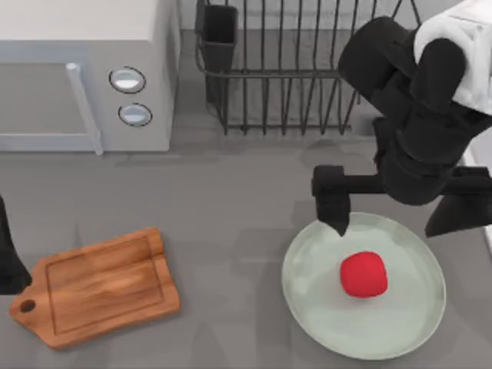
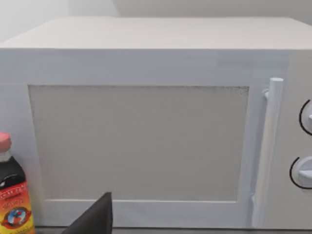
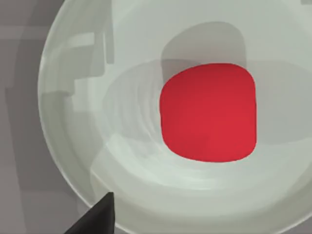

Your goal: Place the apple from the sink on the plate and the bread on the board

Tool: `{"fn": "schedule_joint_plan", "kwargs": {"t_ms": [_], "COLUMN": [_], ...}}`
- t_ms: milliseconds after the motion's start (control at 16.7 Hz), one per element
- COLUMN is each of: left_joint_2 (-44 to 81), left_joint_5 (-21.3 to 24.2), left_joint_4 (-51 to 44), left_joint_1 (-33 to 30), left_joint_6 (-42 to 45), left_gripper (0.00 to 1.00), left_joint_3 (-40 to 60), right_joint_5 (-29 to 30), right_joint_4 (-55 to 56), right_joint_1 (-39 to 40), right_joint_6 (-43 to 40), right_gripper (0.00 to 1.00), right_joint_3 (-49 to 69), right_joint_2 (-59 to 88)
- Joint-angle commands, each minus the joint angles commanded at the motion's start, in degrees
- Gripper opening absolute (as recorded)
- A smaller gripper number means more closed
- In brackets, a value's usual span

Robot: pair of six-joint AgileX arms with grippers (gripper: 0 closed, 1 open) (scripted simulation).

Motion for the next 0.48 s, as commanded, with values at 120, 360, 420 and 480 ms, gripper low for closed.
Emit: {"fn": "schedule_joint_plan", "kwargs": {"t_ms": [120,360,420,480], "left_joint_2": [0.0,0.0,0.0,0.0], "left_joint_5": [0.0,0.0,0.0,0.0], "left_joint_4": [0.0,0.0,0.0,0.0], "left_joint_1": [0.0,0.0,0.0,0.0], "left_joint_6": [0.0,0.0,0.0,0.0], "left_gripper": [1.0,1.0,1.0,1.0], "left_joint_3": [0.0,0.0,0.0,0.0], "right_joint_5": [0.0,0.0,0.0,0.0], "right_joint_4": [3.8,15.0,18.5,22.1], "right_joint_1": [-1.9,-7.7,-9.4,-11.2], "right_joint_6": [-2.0,-7.8,-9.6,-11.5], "right_gripper": [1.0,1.0,1.0,1.0], "right_joint_3": [-4.5,-18.3,-22.4,-26.7], "right_joint_2": [-5.1,-22.4,-28.0,-34.1]}}
